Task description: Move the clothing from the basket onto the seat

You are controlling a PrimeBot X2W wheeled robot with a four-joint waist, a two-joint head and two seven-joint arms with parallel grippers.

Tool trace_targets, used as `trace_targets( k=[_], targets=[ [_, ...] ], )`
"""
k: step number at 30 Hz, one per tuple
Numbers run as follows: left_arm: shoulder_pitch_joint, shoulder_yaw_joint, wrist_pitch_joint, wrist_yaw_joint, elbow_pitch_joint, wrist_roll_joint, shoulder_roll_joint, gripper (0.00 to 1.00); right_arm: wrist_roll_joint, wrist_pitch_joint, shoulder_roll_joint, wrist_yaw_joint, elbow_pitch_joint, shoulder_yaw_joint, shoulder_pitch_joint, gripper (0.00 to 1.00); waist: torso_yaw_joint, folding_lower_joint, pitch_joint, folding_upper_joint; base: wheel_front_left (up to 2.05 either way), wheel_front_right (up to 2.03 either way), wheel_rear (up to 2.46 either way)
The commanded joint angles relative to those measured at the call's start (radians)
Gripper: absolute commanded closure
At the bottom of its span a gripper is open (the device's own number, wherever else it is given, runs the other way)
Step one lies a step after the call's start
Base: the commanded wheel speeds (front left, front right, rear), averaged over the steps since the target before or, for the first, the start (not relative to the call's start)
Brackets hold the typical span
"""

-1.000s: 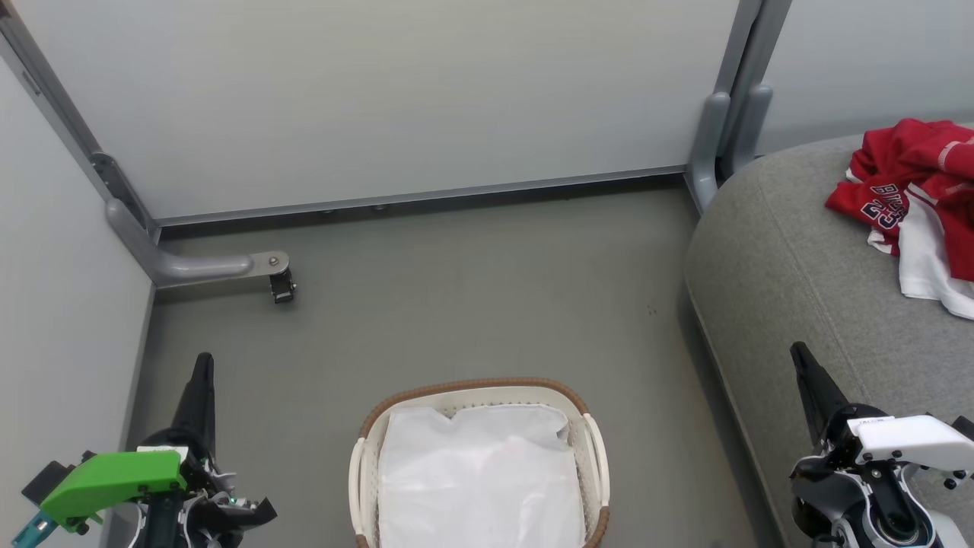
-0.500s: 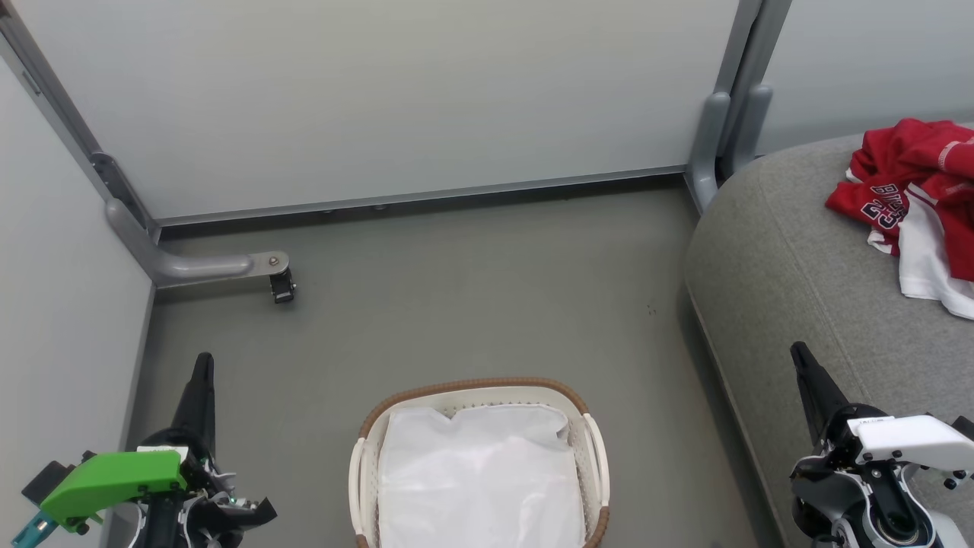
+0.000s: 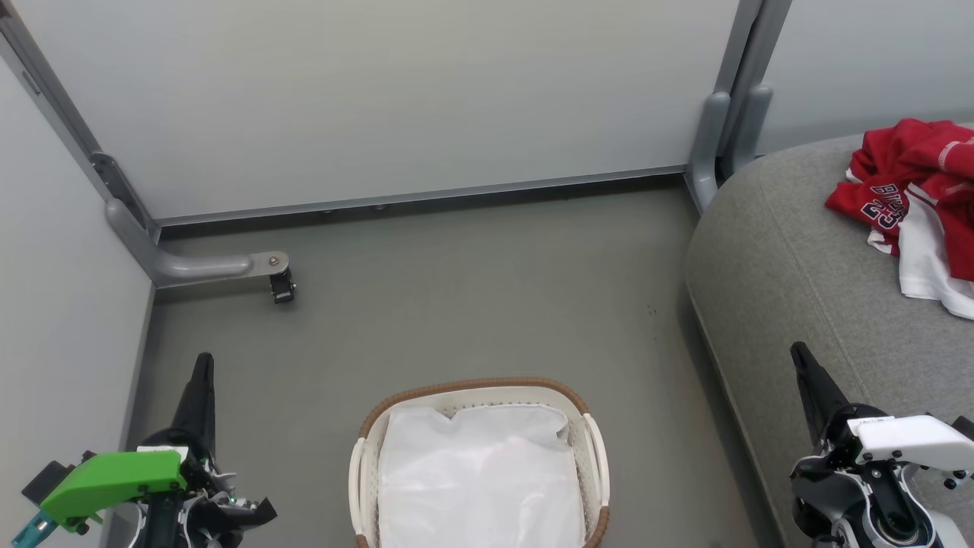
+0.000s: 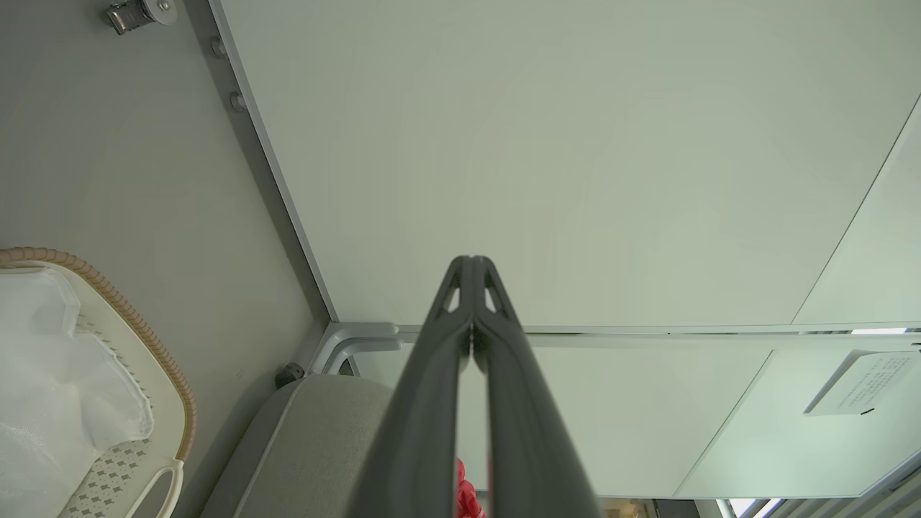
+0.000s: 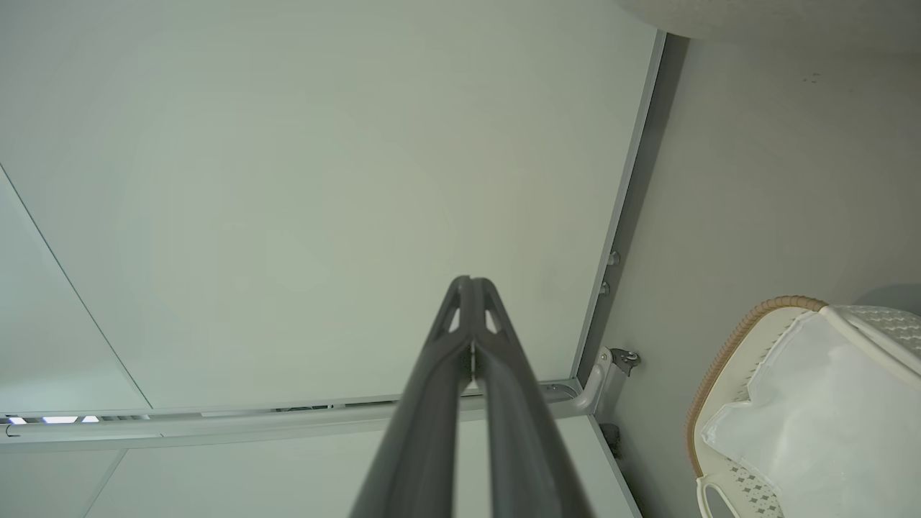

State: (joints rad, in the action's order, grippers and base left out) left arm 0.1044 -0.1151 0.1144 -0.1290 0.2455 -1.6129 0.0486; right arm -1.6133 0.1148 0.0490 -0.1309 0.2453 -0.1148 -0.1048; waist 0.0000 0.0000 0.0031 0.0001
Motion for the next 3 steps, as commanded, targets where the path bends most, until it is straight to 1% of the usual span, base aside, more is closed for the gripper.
trace_targets(
  k=[1,3],
  targets=[
    [0.01,-0.001,0.003,-0.005,-0.001,0.001,0.003,1.0,0.003,0.003,0.003,0.0,-0.002,-0.002,-0.008,1.0,0.0,0.0,0.0,-0.0001,0.0,0.0,0.0],
    [0.01,-0.001,0.003,-0.005,-0.001,0.001,0.003,1.0,0.003,0.003,0.003,0.0,-0.002,-0.002,-0.008,1.0,0.0,0.0,0.0,-0.0001,0.0,0.0,0.0]
  ],
)
